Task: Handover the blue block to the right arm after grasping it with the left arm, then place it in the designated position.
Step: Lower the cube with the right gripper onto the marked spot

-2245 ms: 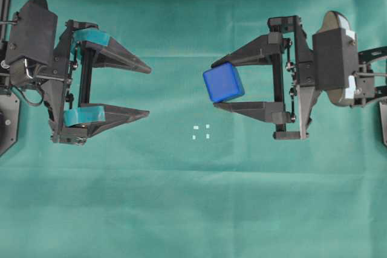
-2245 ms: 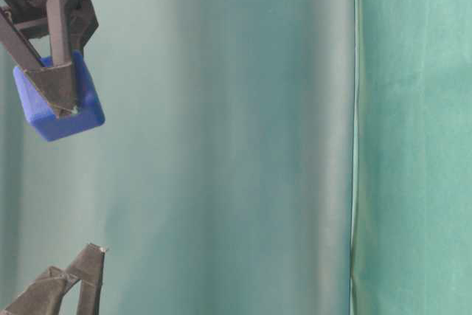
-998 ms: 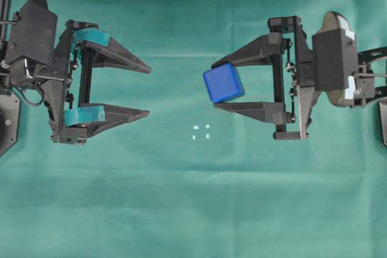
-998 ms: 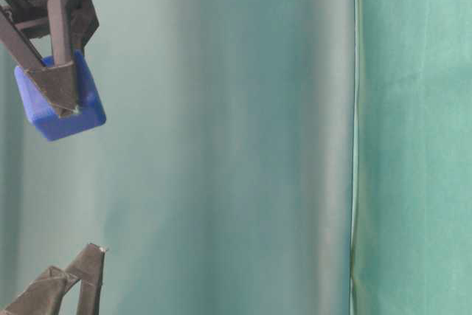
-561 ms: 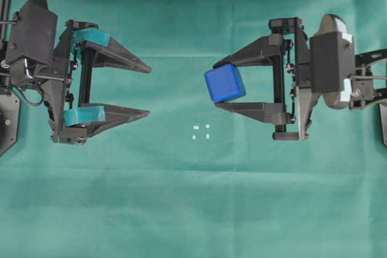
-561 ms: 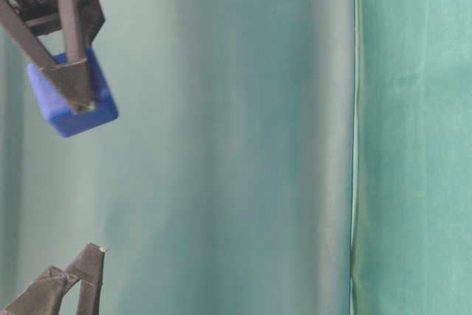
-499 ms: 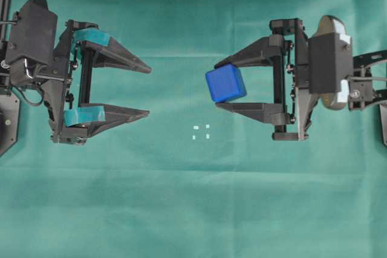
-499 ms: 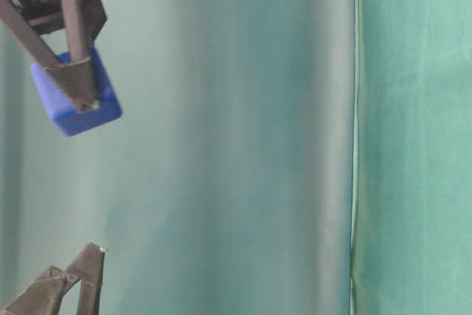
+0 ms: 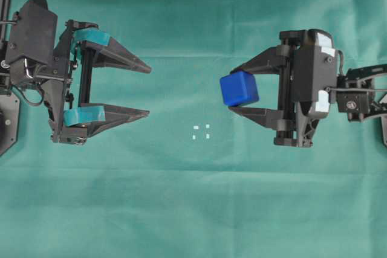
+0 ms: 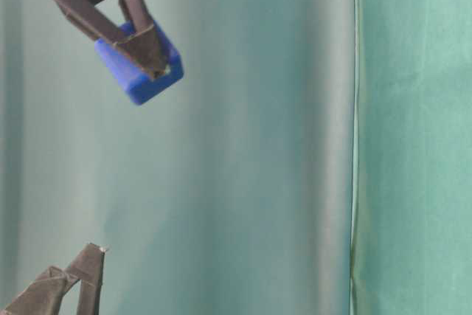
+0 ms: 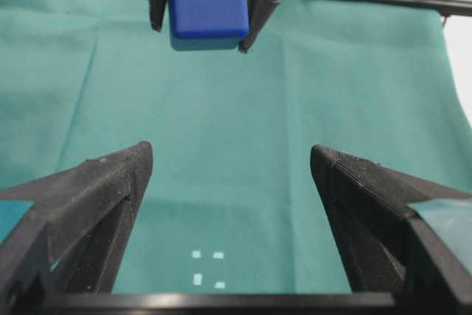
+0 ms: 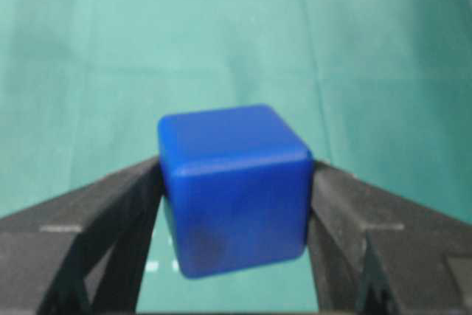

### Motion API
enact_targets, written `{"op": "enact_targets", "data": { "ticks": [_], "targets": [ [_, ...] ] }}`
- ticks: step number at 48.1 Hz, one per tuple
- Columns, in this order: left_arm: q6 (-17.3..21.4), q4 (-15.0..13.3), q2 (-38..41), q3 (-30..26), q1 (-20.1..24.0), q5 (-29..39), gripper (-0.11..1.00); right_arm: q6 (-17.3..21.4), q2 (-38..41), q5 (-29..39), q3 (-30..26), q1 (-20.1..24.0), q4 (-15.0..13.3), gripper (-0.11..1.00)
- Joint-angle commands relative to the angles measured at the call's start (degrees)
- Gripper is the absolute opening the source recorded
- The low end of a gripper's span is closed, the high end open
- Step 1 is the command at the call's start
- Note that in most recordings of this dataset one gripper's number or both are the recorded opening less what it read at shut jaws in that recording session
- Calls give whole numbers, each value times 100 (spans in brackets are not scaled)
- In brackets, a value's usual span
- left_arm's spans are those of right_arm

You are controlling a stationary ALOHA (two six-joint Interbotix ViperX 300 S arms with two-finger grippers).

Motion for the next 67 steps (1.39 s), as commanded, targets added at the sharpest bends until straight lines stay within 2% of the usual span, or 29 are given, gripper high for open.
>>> {"op": "enact_targets", "data": {
  "ticks": [1, 18, 28, 44, 57, 67],
  "targets": [
    [9, 9, -18, -149, 18, -62, 100, 9, -97, 53, -79, 18, 44, 59],
    [0, 9, -18, -149, 18, -62, 100, 9, -88, 62, -79, 26, 62, 59],
    [0, 9, -18, -149, 18, -62, 100, 9, 105, 35, -62, 18, 176, 59],
    [0, 9, -18, -149, 18, -70, 100, 35, 905, -378, -105, 26, 246, 59],
    [-9, 9, -18, -141, 9, -70, 100, 281, 1652, -967, -167, -44, 246, 59],
    [-9, 9, -18, -141, -9, -62, 100, 299, 2180, -1257, -308, -97, 246, 59]
  ]
}}
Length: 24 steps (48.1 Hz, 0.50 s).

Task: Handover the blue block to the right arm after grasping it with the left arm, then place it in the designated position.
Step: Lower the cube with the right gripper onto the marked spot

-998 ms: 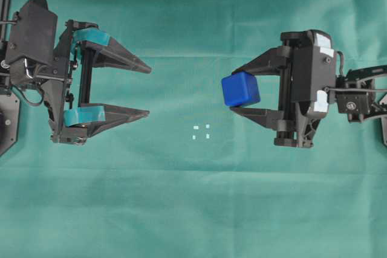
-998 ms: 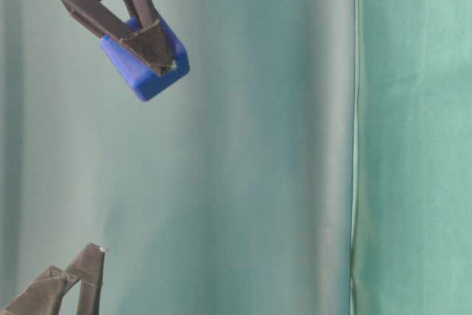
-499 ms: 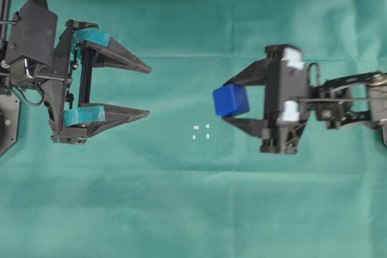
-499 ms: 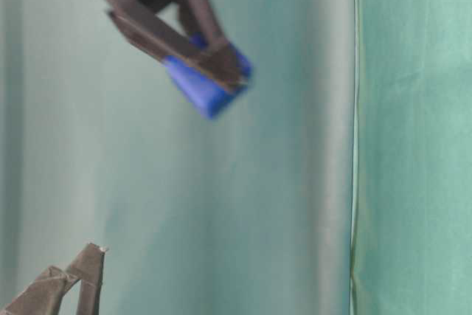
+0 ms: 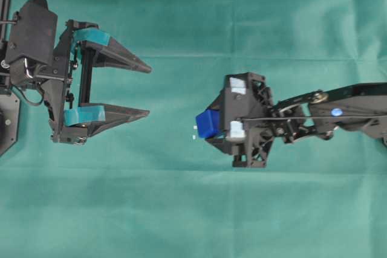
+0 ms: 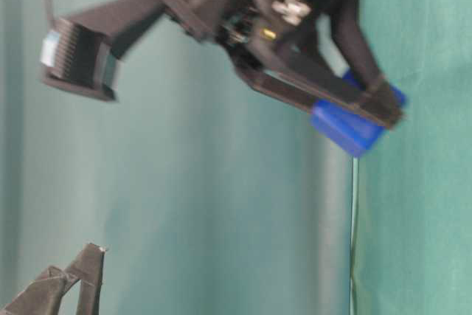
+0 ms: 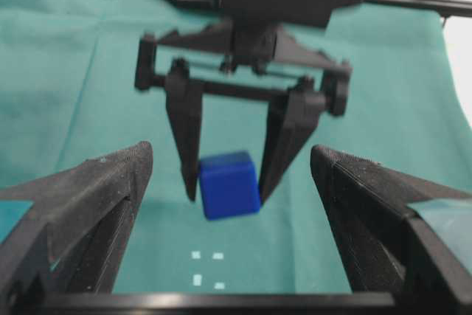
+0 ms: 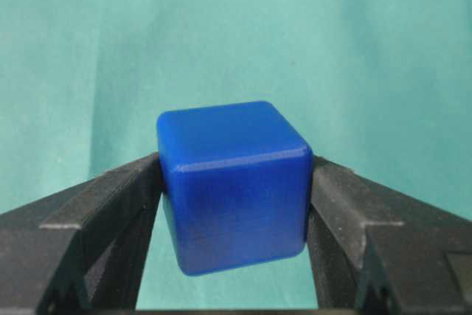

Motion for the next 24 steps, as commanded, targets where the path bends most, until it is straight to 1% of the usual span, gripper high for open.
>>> {"op": "enact_targets", "data": {
  "ticks": [1, 24],
  "targets": [
    [-9, 18, -26, -141, -18, -53, 100, 9, 105, -132, -220, -44, 9, 59],
    [-9, 9, -26, -141, -26, -35, 100, 18, 993, -650, -457, -237, 9, 59]
  ]
}}
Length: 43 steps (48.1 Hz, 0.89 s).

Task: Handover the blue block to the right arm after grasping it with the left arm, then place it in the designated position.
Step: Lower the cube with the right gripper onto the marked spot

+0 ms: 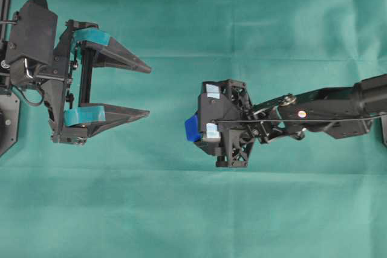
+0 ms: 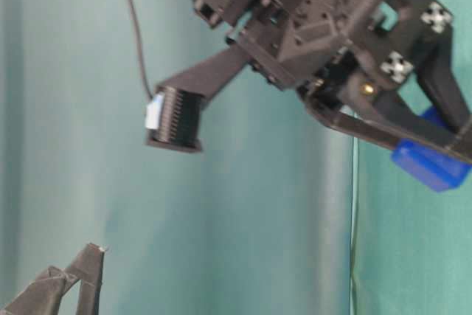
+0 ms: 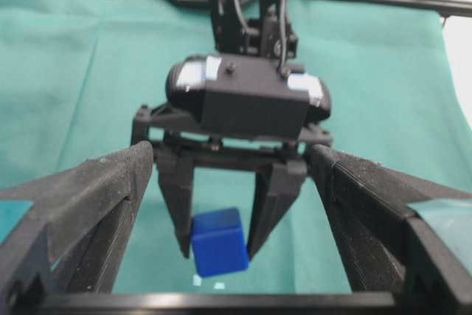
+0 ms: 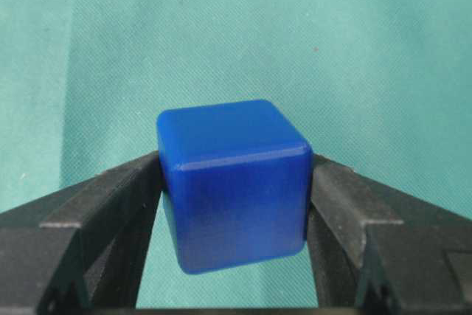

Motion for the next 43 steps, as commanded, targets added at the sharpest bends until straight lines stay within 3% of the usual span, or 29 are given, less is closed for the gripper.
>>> {"op": "enact_targets", "data": {
  "ticks": [1, 18, 43],
  "targets": [
    [-9, 9, -18, -141, -18, -53, 100, 9, 18, -132, -185, -35, 9, 59],
    [-9, 9, -18, -141, -18, -53, 100, 9, 466, -272, -343, -62, 9, 59],
    [-18, 9, -18, -149, -18, -62, 100, 0, 492, -369, -334, -62, -9, 59]
  ]
}}
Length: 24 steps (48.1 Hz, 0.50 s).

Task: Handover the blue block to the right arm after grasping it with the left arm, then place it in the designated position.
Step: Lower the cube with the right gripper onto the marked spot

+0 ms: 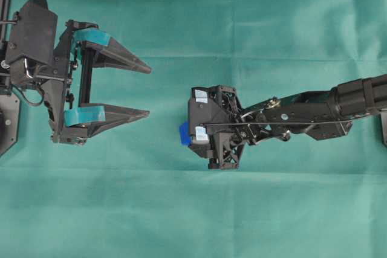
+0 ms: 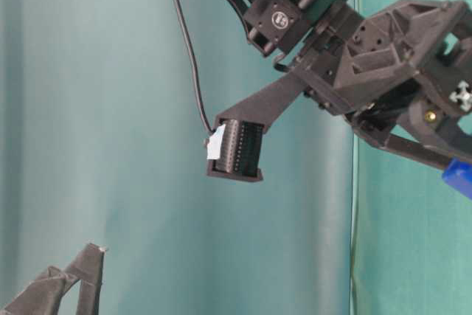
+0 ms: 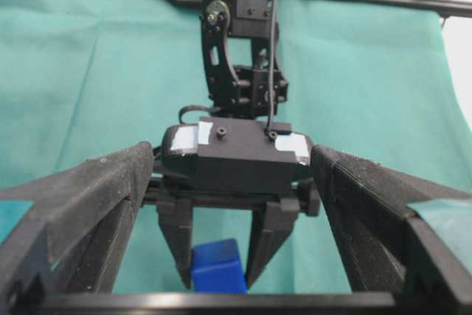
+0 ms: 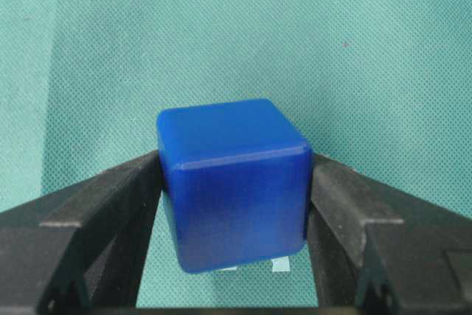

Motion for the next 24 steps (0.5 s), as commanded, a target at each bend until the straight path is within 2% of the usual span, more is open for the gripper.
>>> {"op": "enact_targets", "data": {
  "ticks": [1, 24],
  "targets": [
    [-9, 9, -18, -149, -18, -70, 100, -9, -88, -70, -123, -18, -18, 59],
    [-9, 9, 26, -176, -18, -62, 100, -35, -105, -185, -105, -18, -26, 59]
  ]
}}
